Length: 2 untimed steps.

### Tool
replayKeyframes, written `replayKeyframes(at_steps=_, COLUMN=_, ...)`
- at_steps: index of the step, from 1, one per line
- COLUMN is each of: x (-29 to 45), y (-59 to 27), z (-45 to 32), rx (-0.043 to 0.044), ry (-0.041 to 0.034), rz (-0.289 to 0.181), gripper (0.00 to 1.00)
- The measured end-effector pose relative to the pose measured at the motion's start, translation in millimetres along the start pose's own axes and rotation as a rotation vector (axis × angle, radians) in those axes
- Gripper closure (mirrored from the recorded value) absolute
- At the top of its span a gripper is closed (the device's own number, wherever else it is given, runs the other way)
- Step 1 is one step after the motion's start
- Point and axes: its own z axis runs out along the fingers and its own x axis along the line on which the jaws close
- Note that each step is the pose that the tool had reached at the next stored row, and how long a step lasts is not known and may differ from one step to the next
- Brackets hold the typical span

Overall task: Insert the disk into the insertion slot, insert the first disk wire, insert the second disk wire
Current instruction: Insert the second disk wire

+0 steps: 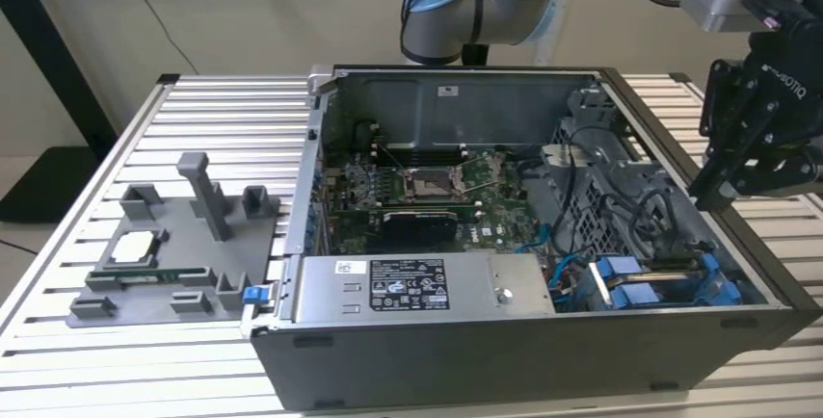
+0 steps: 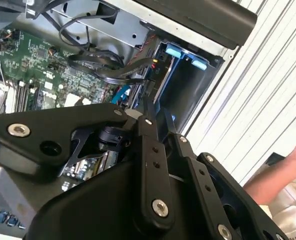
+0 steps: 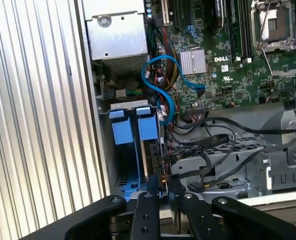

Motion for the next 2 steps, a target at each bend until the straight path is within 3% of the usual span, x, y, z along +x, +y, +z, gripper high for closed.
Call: replayKeyframes(at_steps=2, x=0.0, y=0.0, z=-0.1, rx=0.0000, ry=0.0001, rz=0.000, gripper=0.00)
